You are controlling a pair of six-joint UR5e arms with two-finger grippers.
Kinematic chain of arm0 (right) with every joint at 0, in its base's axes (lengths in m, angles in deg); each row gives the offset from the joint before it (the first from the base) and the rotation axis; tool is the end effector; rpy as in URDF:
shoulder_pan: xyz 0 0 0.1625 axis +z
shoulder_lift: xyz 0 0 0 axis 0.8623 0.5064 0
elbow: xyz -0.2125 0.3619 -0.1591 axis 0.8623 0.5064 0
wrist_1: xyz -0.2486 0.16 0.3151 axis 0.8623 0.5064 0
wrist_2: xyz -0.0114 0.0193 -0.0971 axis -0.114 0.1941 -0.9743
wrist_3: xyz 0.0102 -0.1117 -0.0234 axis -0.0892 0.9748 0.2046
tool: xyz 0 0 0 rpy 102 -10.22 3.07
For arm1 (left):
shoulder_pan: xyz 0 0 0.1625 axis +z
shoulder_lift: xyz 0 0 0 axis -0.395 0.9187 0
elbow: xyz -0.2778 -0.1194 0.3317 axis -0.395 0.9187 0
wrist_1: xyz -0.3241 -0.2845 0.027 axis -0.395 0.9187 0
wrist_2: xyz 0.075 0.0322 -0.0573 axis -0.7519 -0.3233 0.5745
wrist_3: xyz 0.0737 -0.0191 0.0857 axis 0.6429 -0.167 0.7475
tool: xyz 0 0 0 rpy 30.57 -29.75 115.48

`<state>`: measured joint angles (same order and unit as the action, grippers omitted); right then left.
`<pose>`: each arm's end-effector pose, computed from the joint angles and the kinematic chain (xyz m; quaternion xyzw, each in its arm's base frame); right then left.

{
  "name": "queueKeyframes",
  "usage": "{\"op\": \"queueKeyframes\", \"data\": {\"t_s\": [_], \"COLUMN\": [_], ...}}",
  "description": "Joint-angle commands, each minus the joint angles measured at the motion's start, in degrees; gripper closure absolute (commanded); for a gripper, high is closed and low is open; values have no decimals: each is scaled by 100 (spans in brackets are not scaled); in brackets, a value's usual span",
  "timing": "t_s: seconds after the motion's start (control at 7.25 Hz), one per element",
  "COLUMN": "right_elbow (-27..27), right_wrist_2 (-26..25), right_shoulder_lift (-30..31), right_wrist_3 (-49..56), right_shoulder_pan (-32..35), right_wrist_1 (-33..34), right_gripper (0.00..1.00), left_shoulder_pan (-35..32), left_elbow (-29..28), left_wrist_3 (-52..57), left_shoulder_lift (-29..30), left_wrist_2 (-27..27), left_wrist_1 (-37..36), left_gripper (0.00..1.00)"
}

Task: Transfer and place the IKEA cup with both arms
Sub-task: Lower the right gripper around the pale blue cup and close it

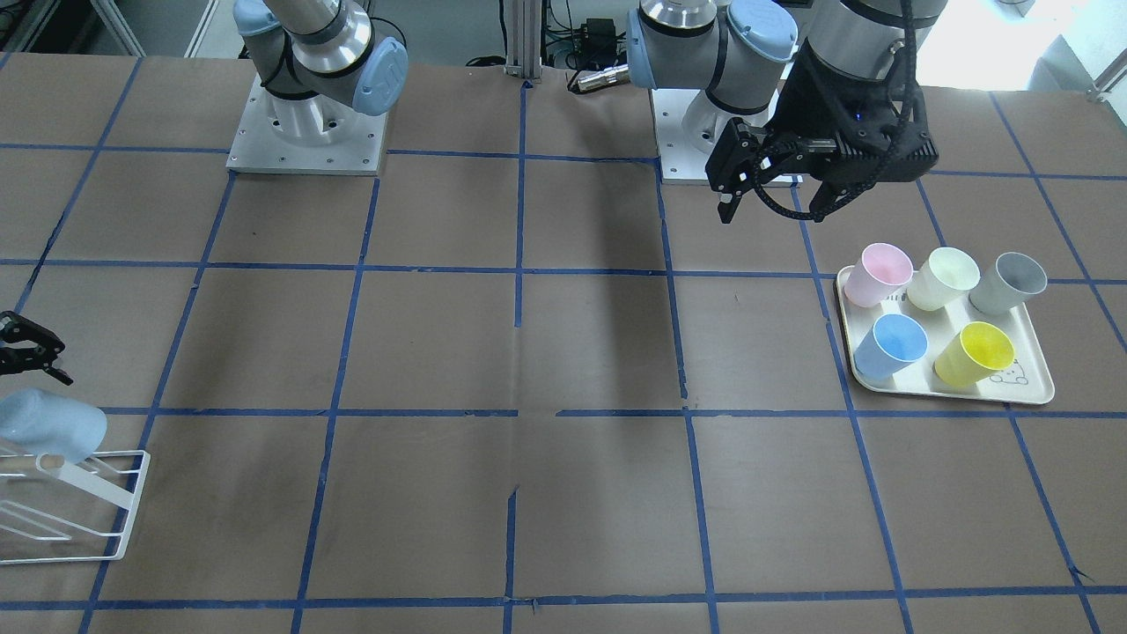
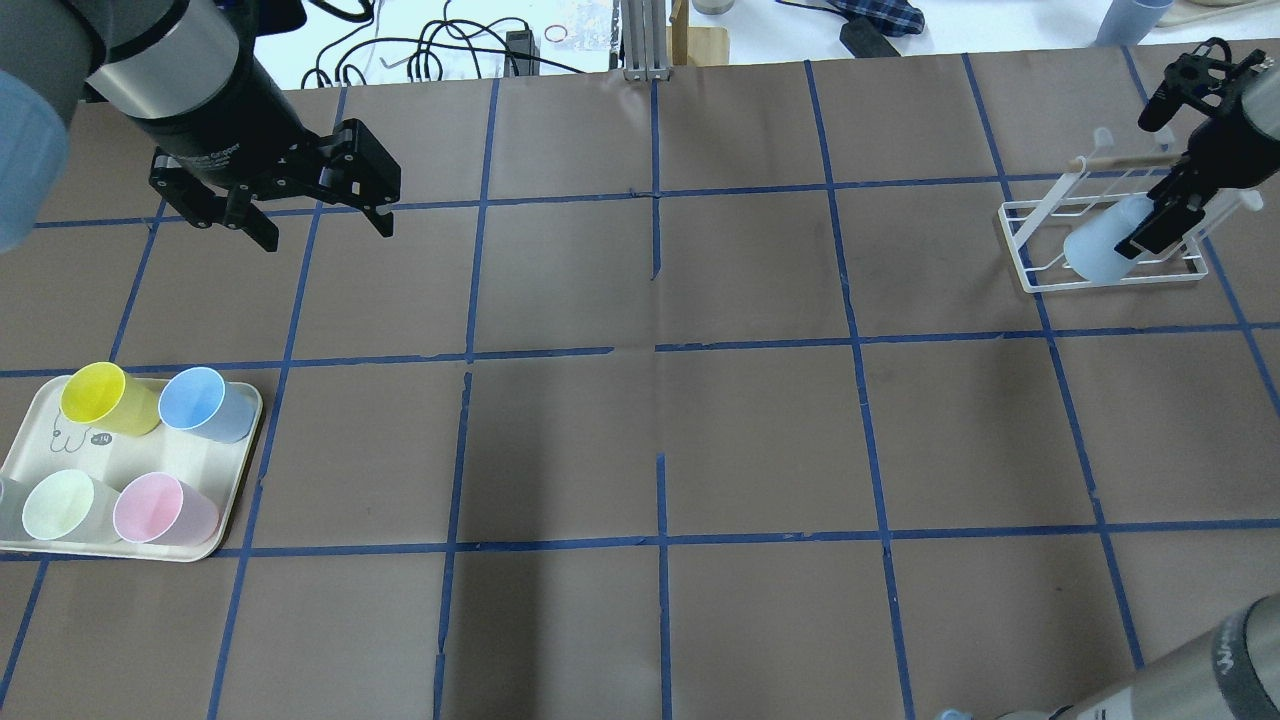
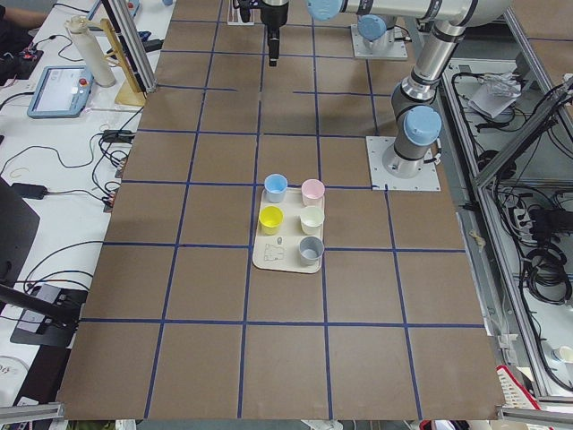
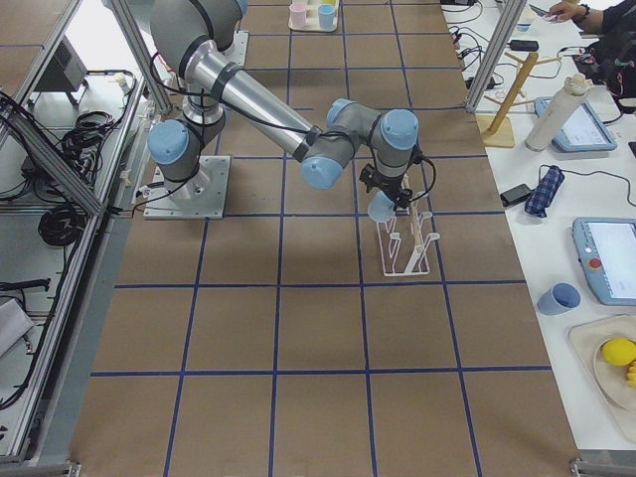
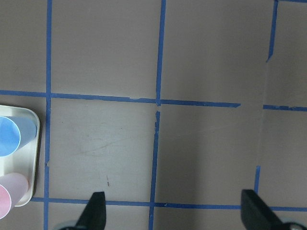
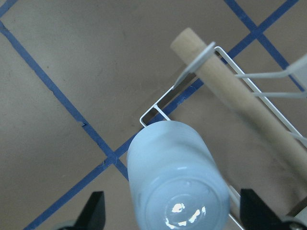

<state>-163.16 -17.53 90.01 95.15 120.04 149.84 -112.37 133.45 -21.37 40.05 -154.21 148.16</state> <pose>-0.1852 -0.6262 0.3068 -0.4191 0.9058 -0.0488 0.0382 -0.1291 -0.5007 0.5219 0.0349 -0.9989 0.0283 0.0159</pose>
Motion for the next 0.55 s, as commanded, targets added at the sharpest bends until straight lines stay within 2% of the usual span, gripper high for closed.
{"op": "queueKeyframes", "data": {"t_s": [0.0,0.14,0.41], "right_elbow": [-3,-3,6], "right_wrist_2": [28,28,28], "right_shoulder_lift": [-78,-78,-69], "right_wrist_3": [-11,-11,-28], "right_shoulder_pan": [0,0,0], "right_wrist_1": [6,6,-3], "right_gripper": [0,0,13], "left_shoulder_pan": [-2,-2,-2], "left_elbow": [7,16,7], "left_wrist_3": [-9,-9,0], "left_shoulder_lift": [-24,-33,-42], "left_wrist_2": [0,0,0], "left_wrist_1": [2,2,2], "left_gripper": [0,0,0]}}
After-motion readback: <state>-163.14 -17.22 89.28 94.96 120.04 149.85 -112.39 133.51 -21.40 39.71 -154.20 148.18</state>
